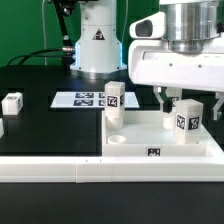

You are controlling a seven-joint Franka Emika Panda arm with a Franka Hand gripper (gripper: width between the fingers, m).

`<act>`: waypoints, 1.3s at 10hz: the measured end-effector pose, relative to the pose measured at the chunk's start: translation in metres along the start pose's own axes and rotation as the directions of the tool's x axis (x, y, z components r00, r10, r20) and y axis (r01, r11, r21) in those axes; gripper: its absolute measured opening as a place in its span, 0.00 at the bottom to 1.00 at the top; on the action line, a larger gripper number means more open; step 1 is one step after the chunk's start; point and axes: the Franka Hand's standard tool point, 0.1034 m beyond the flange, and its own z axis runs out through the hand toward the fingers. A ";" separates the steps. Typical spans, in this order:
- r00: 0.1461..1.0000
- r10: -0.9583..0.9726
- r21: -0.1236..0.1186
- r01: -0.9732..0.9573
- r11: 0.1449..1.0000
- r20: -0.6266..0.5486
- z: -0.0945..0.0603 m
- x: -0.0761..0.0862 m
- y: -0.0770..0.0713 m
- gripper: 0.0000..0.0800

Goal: Assemble square table

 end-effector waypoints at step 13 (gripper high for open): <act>0.576 -0.817 -0.055 0.816 0.575 0.003 -0.003 0.008 -0.001 0.78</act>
Offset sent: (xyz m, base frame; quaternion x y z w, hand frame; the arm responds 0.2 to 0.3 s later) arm 0.0000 0.0000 0.0000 0.0000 0.0000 -0.1938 0.9810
